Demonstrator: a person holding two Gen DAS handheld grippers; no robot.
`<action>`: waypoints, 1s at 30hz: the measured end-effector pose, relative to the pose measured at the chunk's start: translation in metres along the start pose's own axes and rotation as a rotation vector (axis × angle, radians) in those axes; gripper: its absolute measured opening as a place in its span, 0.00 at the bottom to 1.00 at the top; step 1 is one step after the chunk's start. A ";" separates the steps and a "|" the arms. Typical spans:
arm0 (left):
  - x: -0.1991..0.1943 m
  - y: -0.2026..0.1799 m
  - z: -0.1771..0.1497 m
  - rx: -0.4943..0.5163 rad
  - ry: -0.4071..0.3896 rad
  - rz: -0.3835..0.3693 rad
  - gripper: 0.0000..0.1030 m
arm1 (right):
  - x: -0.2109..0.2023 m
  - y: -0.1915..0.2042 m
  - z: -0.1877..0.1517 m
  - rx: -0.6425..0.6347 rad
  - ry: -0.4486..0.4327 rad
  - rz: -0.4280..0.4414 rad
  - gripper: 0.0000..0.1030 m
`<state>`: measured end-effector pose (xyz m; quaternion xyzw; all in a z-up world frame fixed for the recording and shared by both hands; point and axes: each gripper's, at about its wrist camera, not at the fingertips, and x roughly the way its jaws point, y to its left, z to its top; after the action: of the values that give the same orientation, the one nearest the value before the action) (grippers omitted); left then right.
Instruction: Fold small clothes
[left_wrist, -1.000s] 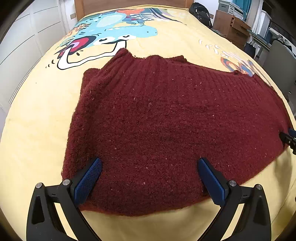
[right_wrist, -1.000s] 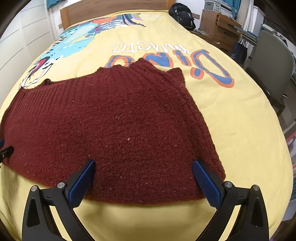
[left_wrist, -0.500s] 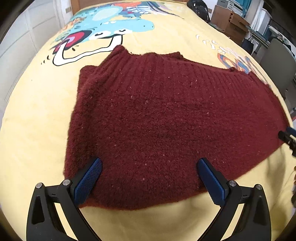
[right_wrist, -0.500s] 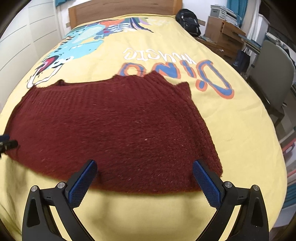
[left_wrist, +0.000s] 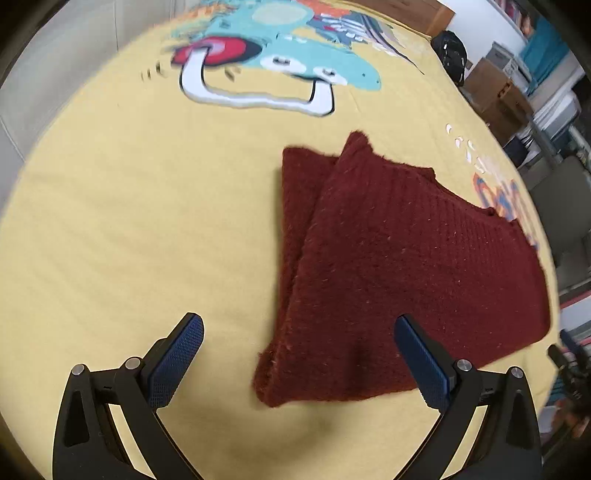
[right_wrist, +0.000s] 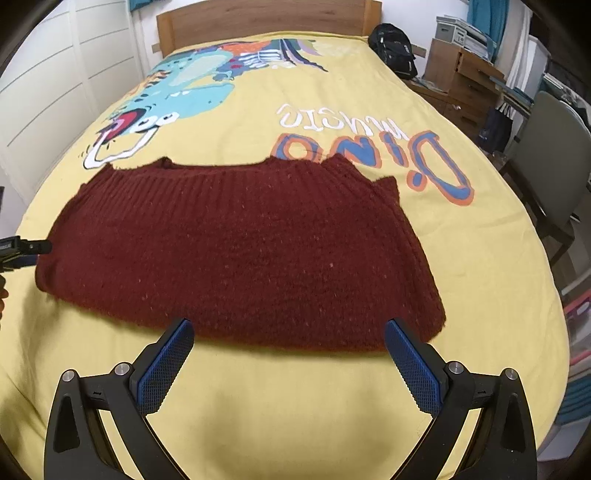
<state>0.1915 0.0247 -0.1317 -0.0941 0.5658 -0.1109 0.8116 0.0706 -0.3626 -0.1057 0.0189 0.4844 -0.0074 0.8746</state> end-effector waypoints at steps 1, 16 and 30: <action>0.006 0.006 0.000 -0.021 0.018 -0.024 0.99 | 0.000 -0.001 -0.002 0.003 0.009 -0.005 1.00; 0.053 -0.012 -0.004 0.046 0.131 -0.103 0.76 | 0.003 -0.019 -0.017 0.040 0.060 -0.041 1.00; 0.002 -0.091 0.022 0.165 0.069 -0.105 0.26 | -0.011 -0.047 -0.019 0.112 0.033 -0.026 1.00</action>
<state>0.2063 -0.0628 -0.1005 -0.0528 0.5766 -0.2025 0.7898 0.0475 -0.4088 -0.1076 0.0618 0.4977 -0.0454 0.8639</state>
